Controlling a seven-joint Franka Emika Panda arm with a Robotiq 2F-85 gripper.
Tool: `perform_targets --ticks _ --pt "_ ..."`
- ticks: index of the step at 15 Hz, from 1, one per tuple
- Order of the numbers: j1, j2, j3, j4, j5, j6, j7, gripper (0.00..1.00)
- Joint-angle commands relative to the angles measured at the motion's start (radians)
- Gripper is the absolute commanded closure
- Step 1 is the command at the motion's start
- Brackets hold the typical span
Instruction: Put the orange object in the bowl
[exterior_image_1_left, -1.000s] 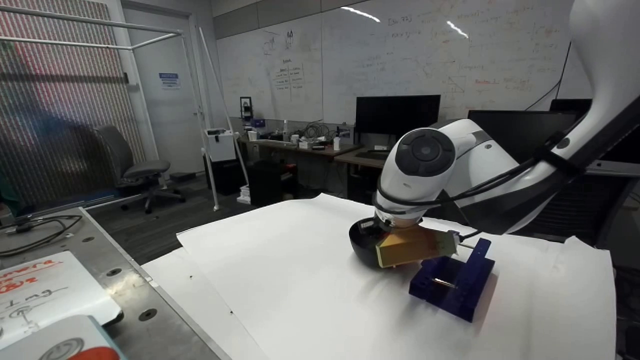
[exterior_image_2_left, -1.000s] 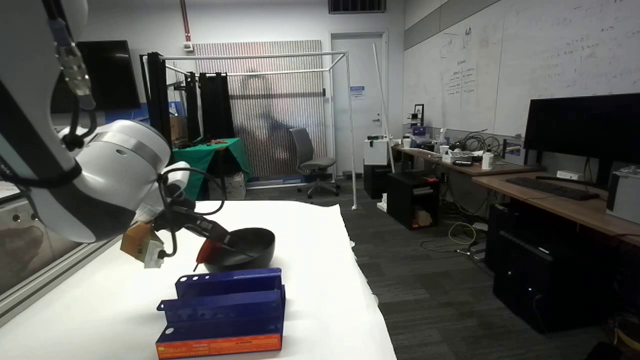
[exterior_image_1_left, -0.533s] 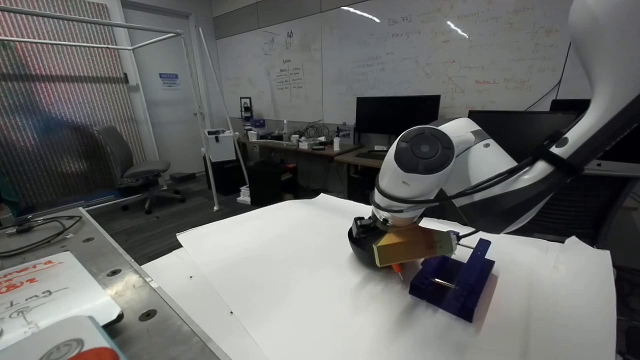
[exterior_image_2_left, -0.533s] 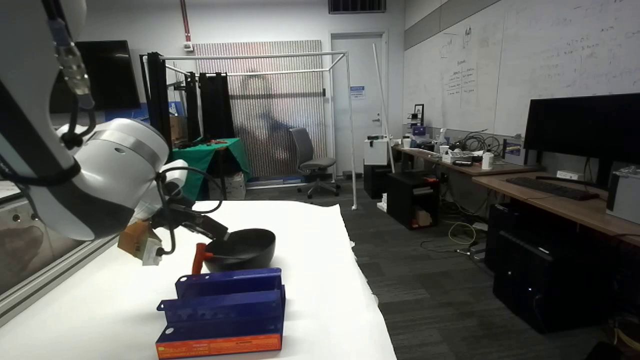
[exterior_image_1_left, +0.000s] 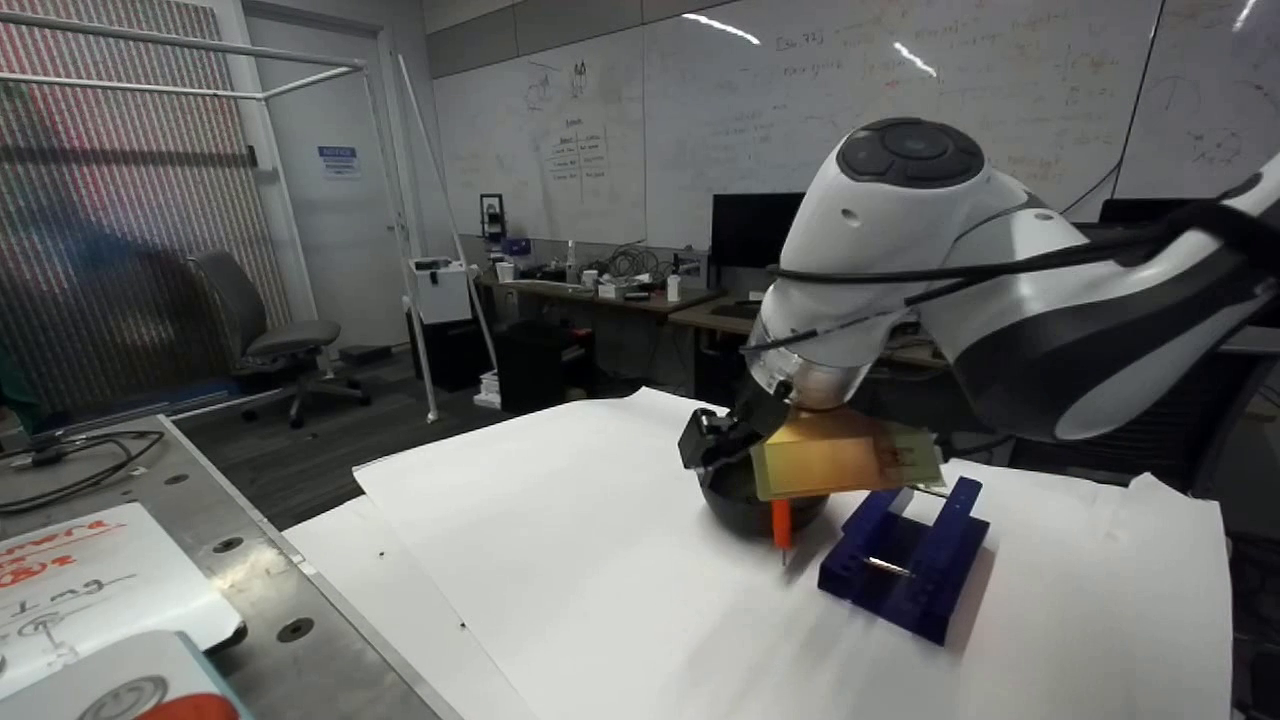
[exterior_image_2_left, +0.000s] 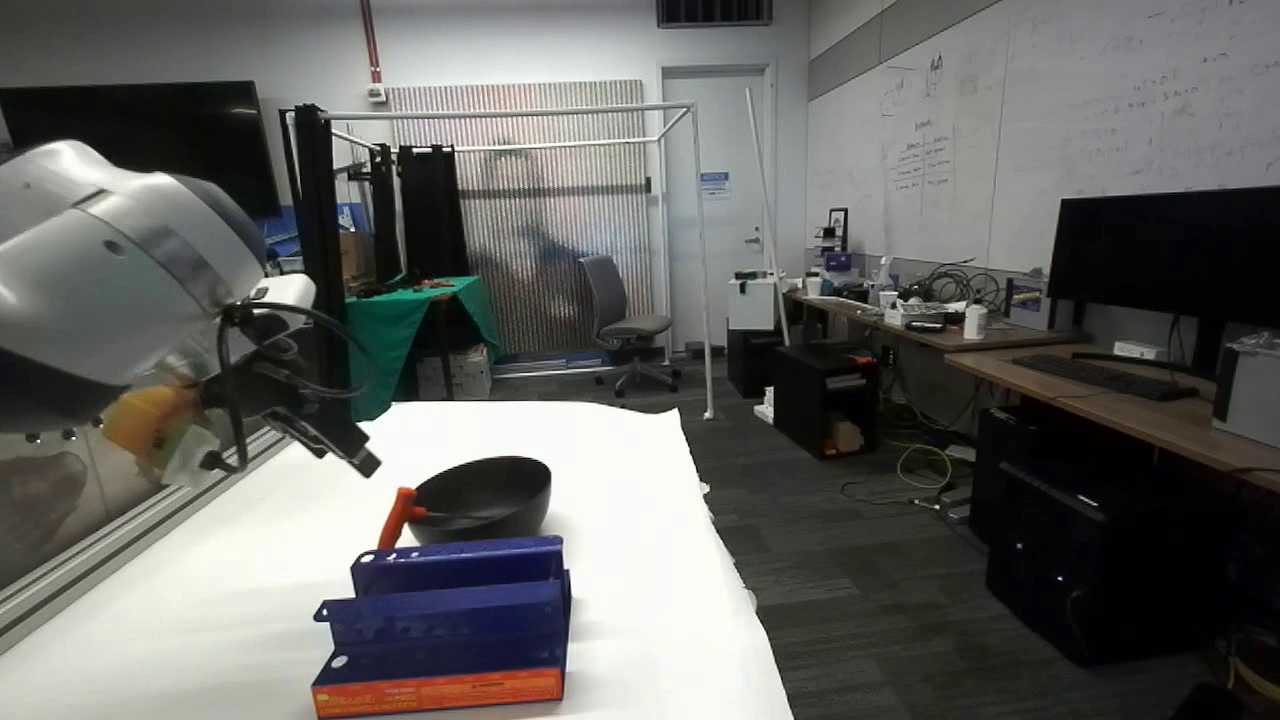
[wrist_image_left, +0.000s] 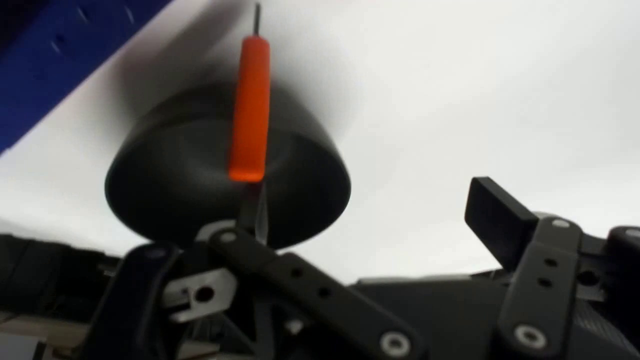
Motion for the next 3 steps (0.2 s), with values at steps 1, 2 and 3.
perform_targets --ticks 1,2,3 --pt "-0.124 -0.116 0.160 -0.162 0.286 0.087 -0.237 0.00" --pt "-0.157 -0.117 0.208 -0.187 0.374 0.108 -0.304 0.00" --pt "-0.188 -0.117 0.248 -0.217 0.463 0.138 -0.377 0.00"
